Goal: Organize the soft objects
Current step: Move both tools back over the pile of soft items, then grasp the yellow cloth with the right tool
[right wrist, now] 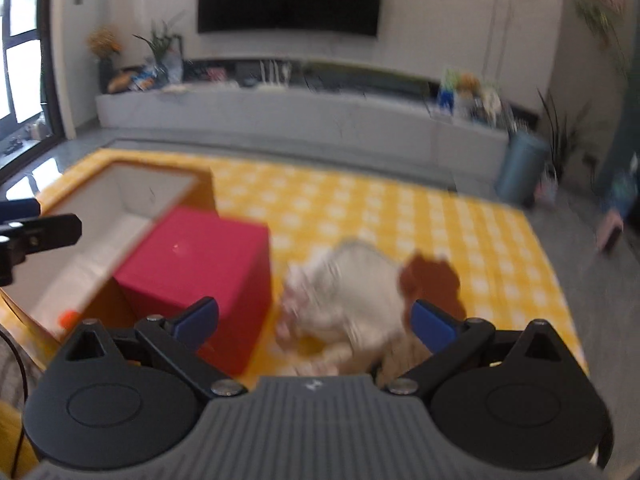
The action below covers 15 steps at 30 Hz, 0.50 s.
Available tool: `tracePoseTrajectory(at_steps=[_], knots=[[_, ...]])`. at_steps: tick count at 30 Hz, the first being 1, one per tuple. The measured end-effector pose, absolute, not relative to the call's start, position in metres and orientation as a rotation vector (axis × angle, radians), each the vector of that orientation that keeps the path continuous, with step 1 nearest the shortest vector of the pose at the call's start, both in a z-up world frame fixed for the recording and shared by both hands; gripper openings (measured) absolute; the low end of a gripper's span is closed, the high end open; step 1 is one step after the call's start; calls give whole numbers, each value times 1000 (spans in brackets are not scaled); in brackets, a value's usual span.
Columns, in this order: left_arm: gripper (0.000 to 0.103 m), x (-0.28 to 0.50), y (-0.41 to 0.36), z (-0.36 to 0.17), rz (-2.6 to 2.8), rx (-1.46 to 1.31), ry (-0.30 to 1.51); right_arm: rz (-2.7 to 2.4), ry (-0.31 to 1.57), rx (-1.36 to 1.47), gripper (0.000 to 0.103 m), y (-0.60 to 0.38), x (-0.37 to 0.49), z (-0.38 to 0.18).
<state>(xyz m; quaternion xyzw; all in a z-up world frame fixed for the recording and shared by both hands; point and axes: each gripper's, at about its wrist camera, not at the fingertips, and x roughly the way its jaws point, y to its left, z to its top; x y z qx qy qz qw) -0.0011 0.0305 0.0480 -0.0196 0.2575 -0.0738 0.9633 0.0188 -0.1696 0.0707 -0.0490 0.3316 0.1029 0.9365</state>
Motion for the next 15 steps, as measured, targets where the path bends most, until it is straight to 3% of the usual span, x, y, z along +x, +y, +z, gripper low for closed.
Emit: tracePoseTrajectory(at_steps=[5, 15], knots=[[92, 8, 9, 22, -278, -51, 575, 165, 754, 29, 100, -193, 28, 30], [92, 18, -18, -19, -404, 20, 676, 165, 869, 199, 100, -212, 48, 0]])
